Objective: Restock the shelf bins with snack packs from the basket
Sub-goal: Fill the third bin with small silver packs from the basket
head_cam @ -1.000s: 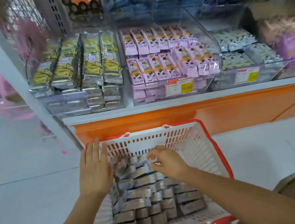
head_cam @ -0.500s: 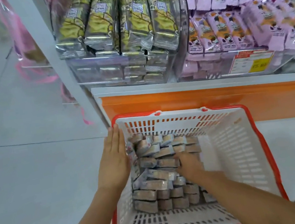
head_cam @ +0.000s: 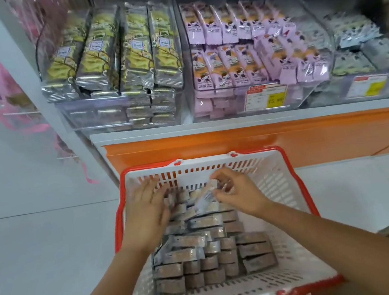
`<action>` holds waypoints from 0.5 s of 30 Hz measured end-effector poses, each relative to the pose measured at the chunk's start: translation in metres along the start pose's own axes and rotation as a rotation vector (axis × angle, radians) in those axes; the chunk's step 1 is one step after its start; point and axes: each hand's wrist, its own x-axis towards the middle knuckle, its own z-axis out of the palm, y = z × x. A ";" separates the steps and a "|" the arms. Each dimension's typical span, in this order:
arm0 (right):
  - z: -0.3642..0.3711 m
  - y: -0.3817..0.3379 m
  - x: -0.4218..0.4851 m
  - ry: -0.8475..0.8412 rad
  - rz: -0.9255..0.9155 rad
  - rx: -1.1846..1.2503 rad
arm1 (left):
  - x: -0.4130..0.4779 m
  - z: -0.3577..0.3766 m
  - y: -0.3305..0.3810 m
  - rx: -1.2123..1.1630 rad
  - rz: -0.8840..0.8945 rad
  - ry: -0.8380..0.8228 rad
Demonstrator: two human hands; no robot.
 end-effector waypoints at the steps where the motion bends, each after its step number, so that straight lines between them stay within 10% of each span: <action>1: -0.013 -0.011 -0.004 0.034 -0.017 0.056 | 0.006 -0.004 0.018 -0.110 0.035 0.009; 15: -0.144 -0.057 -0.083 0.306 -0.239 0.102 | 0.064 -0.063 0.221 -1.122 0.124 -0.026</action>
